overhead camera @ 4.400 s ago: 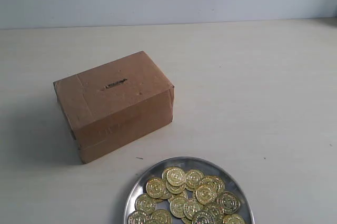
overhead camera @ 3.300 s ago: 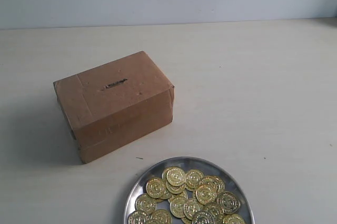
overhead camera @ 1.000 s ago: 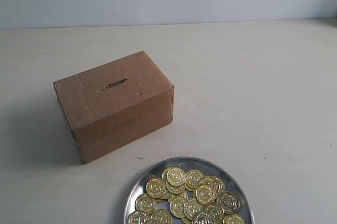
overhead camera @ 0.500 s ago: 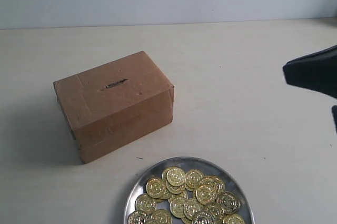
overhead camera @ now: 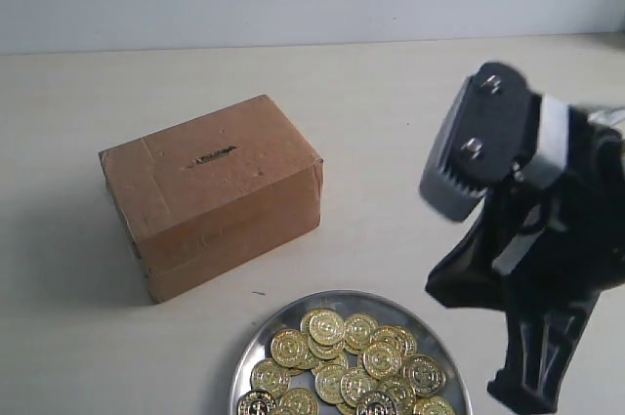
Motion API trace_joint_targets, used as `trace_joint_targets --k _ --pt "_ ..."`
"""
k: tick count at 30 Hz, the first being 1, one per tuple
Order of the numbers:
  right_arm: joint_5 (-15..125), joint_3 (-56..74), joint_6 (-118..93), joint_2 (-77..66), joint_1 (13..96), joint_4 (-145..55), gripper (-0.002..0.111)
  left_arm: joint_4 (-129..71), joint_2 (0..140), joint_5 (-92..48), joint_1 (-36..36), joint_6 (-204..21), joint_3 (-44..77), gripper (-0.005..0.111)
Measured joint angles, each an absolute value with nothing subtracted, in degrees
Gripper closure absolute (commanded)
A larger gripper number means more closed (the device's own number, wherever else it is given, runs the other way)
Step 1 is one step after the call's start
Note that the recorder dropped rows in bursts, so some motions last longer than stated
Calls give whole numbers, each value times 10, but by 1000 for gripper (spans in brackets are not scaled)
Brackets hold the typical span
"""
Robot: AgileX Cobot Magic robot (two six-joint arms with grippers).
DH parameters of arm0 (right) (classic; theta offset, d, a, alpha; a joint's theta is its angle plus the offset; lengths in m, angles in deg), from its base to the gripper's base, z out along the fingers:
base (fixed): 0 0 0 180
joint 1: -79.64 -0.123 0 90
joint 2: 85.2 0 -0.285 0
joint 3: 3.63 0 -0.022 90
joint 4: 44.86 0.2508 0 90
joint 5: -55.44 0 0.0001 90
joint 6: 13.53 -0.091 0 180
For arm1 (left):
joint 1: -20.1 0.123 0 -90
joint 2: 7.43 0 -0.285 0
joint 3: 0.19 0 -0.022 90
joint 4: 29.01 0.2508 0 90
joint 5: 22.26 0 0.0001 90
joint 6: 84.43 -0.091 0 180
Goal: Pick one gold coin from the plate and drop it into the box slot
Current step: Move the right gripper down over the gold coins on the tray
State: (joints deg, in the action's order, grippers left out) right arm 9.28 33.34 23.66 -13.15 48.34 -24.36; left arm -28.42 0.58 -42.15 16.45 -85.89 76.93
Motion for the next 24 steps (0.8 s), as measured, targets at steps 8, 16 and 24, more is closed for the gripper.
trace_joint_targets --k 8,16,24 --pt "88 333 233 -29 379 -288 108 -284 6 -422 164 -859 769 107" --pt "75 330 233 22 325 -292 108 -284 6 -422 164 -859 769 107" --pt "77 328 233 56 312 -287 103 -284 6 -422 164 -859 769 107"
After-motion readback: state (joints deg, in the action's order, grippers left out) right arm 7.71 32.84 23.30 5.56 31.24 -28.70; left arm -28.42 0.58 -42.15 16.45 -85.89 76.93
